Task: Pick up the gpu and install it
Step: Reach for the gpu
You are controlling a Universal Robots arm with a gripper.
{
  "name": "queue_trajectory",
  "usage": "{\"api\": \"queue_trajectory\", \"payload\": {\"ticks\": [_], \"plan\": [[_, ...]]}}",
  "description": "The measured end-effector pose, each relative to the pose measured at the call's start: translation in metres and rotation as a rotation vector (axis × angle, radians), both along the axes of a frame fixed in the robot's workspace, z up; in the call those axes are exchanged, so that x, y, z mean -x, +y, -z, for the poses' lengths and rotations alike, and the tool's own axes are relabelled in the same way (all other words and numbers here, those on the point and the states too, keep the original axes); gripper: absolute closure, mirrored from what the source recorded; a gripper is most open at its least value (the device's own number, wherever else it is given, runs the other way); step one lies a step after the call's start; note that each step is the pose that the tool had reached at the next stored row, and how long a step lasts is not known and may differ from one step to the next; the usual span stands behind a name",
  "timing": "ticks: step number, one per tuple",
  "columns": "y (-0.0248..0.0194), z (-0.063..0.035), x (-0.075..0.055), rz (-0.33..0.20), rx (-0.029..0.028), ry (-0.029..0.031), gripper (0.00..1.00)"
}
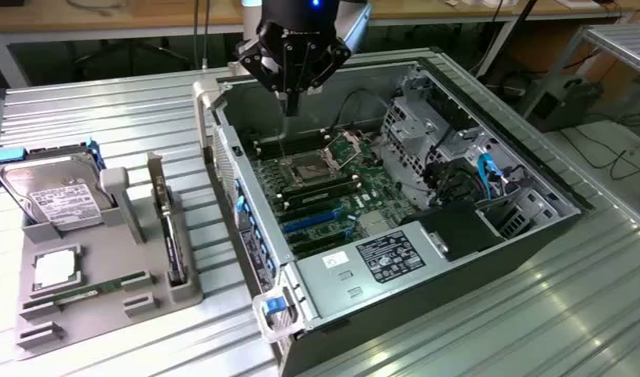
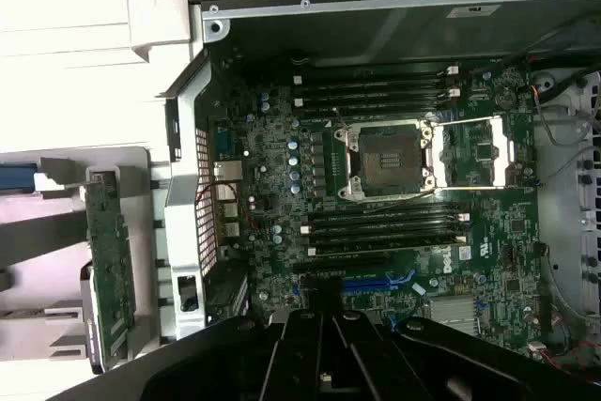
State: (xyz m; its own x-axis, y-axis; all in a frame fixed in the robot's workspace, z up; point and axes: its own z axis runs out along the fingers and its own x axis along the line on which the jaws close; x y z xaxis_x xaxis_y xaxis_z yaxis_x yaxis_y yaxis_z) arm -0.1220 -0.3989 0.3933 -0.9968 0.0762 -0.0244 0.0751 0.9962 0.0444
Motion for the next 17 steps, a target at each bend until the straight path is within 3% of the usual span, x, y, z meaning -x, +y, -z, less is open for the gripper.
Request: {"api": "queue_trajectory", "payload": {"ticks": [12,17], "plan": [[-0.0001,0.0,0.001,0.0,0.0001,0.0,0.89],[-0.0054,0.0,0.018,0.0,0.0001,-0.0005,0.89]]}}
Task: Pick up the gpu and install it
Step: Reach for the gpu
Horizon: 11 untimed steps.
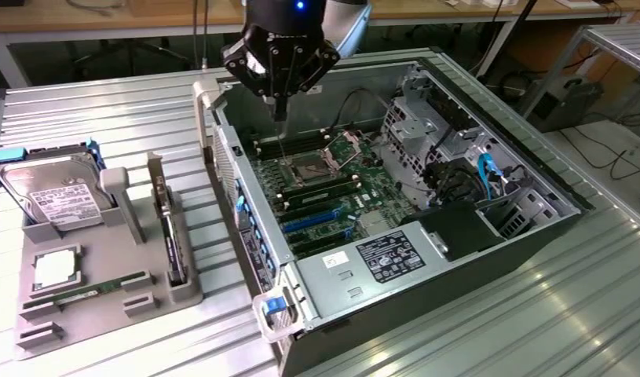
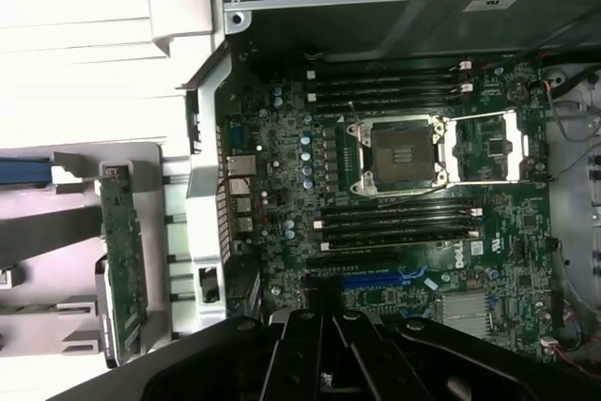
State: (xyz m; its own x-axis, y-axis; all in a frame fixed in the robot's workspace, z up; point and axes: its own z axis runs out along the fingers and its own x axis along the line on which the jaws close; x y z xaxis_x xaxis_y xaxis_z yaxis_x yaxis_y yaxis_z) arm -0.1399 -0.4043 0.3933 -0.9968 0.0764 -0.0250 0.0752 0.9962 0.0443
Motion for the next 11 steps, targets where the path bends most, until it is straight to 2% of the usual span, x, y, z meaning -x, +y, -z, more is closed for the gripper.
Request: {"api": "queue_trajectory", "payload": {"ticks": [8,11], "plan": [[-0.0104,0.0,0.042,0.0,0.0,-0.0005,0.89],[-0.0129,0.0001,0.056,0.0,-0.0001,-0.0005,0.89]]}}
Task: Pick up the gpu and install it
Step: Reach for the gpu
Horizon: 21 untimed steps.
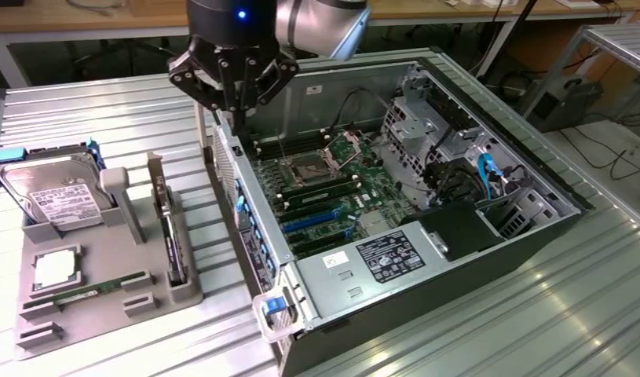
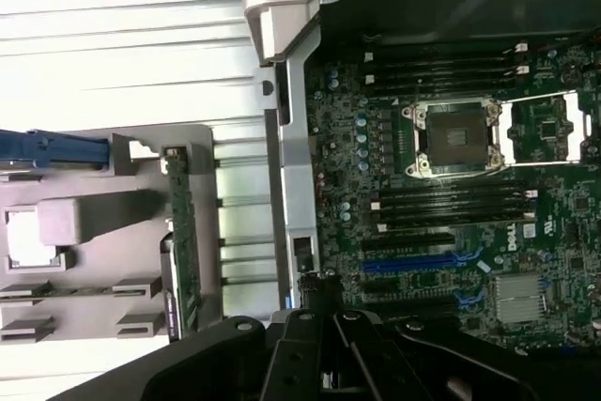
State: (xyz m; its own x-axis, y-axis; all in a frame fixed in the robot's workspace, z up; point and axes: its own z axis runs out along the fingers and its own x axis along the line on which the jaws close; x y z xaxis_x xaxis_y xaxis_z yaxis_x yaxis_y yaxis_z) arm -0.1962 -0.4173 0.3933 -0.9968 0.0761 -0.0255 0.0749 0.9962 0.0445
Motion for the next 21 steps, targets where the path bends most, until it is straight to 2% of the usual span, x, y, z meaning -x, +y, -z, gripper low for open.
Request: {"api": "queue_trajectory", "payload": {"ticks": [14,17,18,21], "plan": [[-0.0085,0.0108,0.07,0.0,0.0013,0.0001,0.89],[-0.0112,0.014,0.088,0.0,0.0024,0.0001,0.89],[-0.0119,0.0142,0.089,0.0,0.0039,0.0,0.89],[-0.012,0.0141,0.089,0.001,0.0035,0.0001,0.89]]}}
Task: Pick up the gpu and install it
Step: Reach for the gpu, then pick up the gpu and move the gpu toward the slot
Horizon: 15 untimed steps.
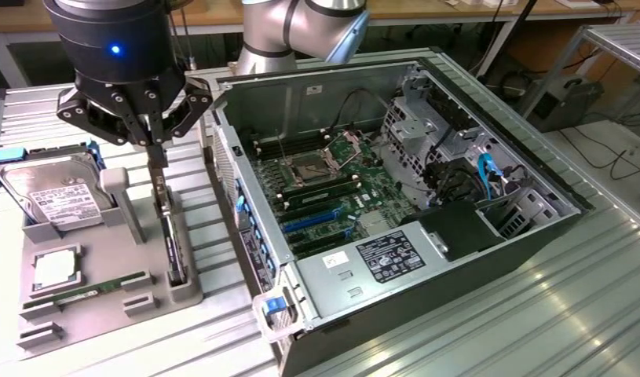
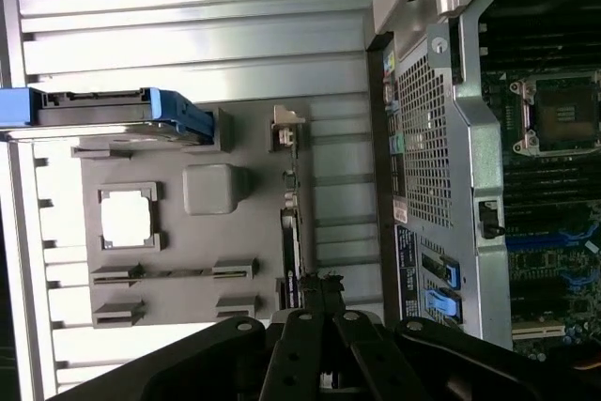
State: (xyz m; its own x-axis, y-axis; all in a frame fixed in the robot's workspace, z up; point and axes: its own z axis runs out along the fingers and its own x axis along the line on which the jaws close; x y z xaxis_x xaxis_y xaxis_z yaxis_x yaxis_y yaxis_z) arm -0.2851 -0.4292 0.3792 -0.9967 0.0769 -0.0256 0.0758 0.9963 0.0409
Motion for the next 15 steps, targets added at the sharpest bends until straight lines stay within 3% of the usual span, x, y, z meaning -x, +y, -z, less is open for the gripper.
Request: {"api": "queue_trajectory", "payload": {"ticks": [12,14,15], "plan": [[0.0,0.0,0.0,0.002,-0.0027,-0.0001,0.89],[0.0,0.0,0.0,0.003,-0.0031,-0.0001,0.76],[0.0,0.0,0.0,0.003,-0.0032,-0.0001,0.76]]}}
